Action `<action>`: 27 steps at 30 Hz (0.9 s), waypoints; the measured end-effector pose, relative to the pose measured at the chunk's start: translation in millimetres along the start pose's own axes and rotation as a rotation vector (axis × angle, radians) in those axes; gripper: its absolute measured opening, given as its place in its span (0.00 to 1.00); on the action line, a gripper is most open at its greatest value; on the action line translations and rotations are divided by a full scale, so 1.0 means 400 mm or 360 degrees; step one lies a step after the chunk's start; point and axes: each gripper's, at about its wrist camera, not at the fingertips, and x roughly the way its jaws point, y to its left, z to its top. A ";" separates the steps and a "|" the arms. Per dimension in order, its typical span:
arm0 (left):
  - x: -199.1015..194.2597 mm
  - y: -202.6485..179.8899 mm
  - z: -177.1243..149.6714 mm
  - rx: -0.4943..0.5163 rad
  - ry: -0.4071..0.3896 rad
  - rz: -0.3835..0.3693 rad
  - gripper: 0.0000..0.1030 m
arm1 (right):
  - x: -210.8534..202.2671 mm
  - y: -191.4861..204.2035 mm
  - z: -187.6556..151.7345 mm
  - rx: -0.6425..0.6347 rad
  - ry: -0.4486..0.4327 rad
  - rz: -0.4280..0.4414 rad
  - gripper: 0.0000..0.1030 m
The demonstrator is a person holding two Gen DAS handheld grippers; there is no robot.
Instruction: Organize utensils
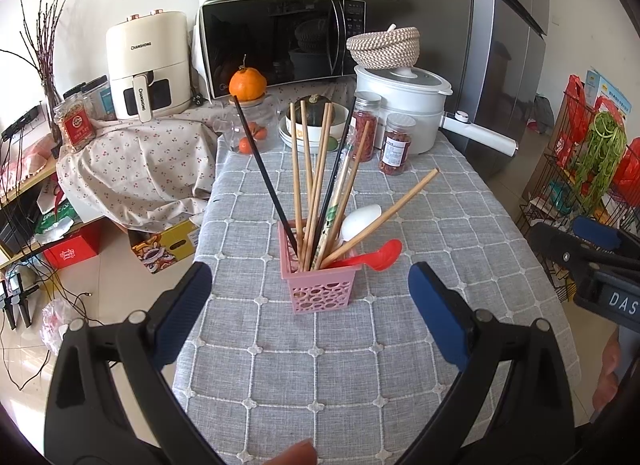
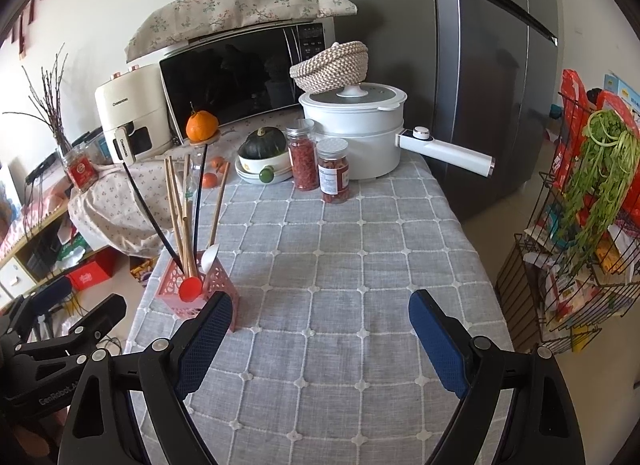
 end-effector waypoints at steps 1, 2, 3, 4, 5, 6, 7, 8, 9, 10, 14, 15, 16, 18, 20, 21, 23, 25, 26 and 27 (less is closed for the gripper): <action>0.000 0.000 0.000 0.0001 -0.0001 -0.0001 0.96 | 0.001 -0.001 -0.002 0.0003 0.0000 -0.0002 0.89; -0.001 -0.004 0.001 0.0003 -0.0002 -0.0001 0.96 | 0.003 -0.001 -0.004 0.0005 0.0001 -0.0004 0.89; -0.001 -0.007 0.002 0.0004 -0.0002 -0.0001 0.96 | 0.004 -0.001 -0.004 0.0007 0.0003 -0.0005 0.89; -0.002 -0.007 0.002 0.0005 -0.0002 -0.0002 0.96 | 0.004 -0.001 -0.006 0.0009 0.0006 -0.0005 0.89; -0.002 -0.010 0.003 0.0004 -0.0002 -0.0002 0.96 | 0.006 -0.001 -0.006 0.0012 0.0009 -0.0006 0.89; -0.002 -0.010 0.003 0.0004 -0.0001 -0.0003 0.96 | 0.007 -0.001 -0.008 0.0014 0.0012 -0.0005 0.89; -0.002 -0.010 0.003 0.0005 -0.0001 -0.0003 0.96 | 0.006 0.000 -0.004 0.0016 0.0013 -0.0005 0.89; -0.003 -0.011 0.003 0.0005 -0.0003 -0.0003 0.96 | 0.007 0.001 -0.004 0.0017 0.0014 -0.0007 0.89; -0.003 -0.012 0.004 0.0005 -0.0005 -0.0002 0.96 | 0.007 0.001 -0.004 0.0017 0.0015 -0.0007 0.89; -0.004 -0.014 0.005 0.0006 -0.0007 -0.0002 0.96 | 0.007 0.001 -0.003 0.0016 0.0015 -0.0006 0.89; -0.001 -0.016 0.006 0.0006 0.0008 -0.0006 0.96 | 0.007 0.001 -0.002 0.0017 0.0016 -0.0007 0.89; 0.000 -0.017 0.008 0.0006 0.0013 -0.0013 0.96 | 0.008 0.001 -0.004 0.0018 0.0018 -0.0009 0.89; 0.002 -0.020 0.009 0.0008 0.0018 -0.0018 0.96 | 0.009 0.001 -0.003 0.0019 0.0018 -0.0010 0.89; 0.004 -0.023 0.012 0.0013 0.0019 -0.0019 0.96 | 0.013 -0.002 -0.004 0.0025 0.0023 -0.0018 0.89; 0.008 -0.029 0.012 0.0018 0.0016 -0.0007 0.96 | 0.018 -0.006 -0.006 0.0042 0.0030 -0.0022 0.89; 0.010 -0.031 0.012 0.0019 0.0017 -0.0004 0.96 | 0.020 -0.008 -0.006 0.0050 0.0032 -0.0022 0.89; 0.016 -0.037 0.007 0.0019 0.0019 0.0003 0.96 | 0.020 -0.012 -0.010 0.0058 0.0038 -0.0018 0.89; 0.021 -0.044 0.002 0.0037 0.0015 0.0017 0.96 | 0.020 -0.016 -0.011 0.0057 0.0043 -0.0022 0.89; 0.024 -0.046 -0.001 0.0045 0.0012 0.0022 0.96 | 0.020 -0.020 -0.015 0.0058 0.0048 -0.0021 0.89; 0.026 -0.048 -0.003 0.0050 0.0007 0.0019 0.96 | 0.021 -0.023 -0.013 0.0060 0.0052 -0.0023 0.89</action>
